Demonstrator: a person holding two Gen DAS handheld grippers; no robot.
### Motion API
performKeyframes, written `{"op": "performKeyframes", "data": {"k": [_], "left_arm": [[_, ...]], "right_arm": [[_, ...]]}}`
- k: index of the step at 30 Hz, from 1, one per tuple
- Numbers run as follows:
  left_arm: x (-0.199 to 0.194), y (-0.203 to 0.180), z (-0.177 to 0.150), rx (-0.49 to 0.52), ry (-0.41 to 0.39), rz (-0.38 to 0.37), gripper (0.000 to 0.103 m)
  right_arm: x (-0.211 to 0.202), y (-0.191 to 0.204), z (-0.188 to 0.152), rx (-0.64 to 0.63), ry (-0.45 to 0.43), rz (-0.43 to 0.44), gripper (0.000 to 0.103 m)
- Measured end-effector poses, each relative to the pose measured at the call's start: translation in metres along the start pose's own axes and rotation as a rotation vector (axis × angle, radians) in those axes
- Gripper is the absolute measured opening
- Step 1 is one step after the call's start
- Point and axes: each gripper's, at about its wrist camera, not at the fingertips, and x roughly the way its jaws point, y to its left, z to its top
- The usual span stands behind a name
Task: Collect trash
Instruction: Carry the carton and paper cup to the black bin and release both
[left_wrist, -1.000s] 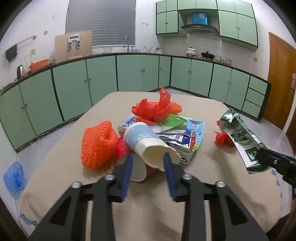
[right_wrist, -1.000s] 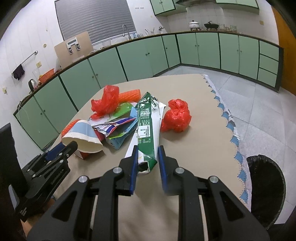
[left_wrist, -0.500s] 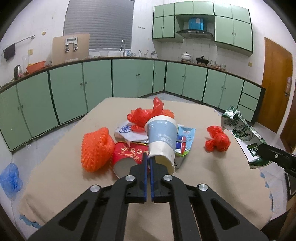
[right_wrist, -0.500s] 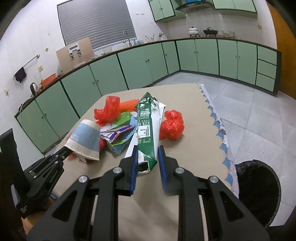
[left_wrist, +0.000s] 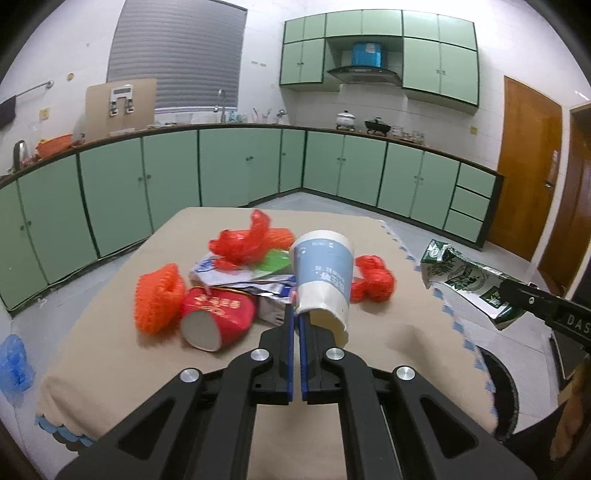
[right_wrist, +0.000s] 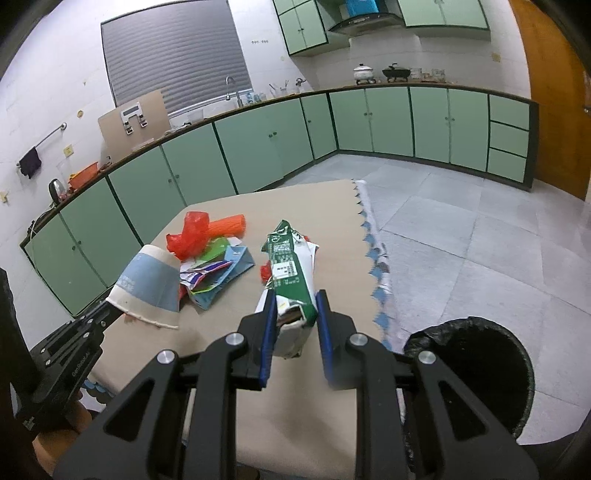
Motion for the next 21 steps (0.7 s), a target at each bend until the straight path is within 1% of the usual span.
{"op": "performKeyframes", "data": {"k": [4, 8, 10, 14, 19, 21], "left_arm": [[-0.003, -0.022, 0.002, 0.029, -0.003, -0.038, 0.003], [-0.003, -0.052, 0.005, 0.063, -0.002, -0.091, 0.003], [-0.001, -0.068, 0.006, 0.082, 0.001, -0.12, 0.003], [0.007, -0.108, 0.005, 0.13, 0.015, -0.19, 0.003], [0.02, -0.151, 0.004, 0.157, 0.039, -0.272, 0.003], [0.027, -0.174, 0.002, 0.178, 0.052, -0.31, 0.003]], "right_arm": [[-0.014, -0.02, 0.003, 0.017, -0.022, -0.026, 0.02], [-0.026, -0.047, 0.001, 0.042, -0.037, -0.074, 0.02], [-0.033, -0.066, -0.002, 0.062, -0.04, -0.11, 0.02], [-0.041, -0.109, -0.012, 0.121, -0.022, -0.175, 0.02], [-0.05, -0.155, -0.031, 0.178, 0.001, -0.254, 0.02], [-0.051, -0.173, -0.039, 0.202, 0.015, -0.282, 0.02]]}}
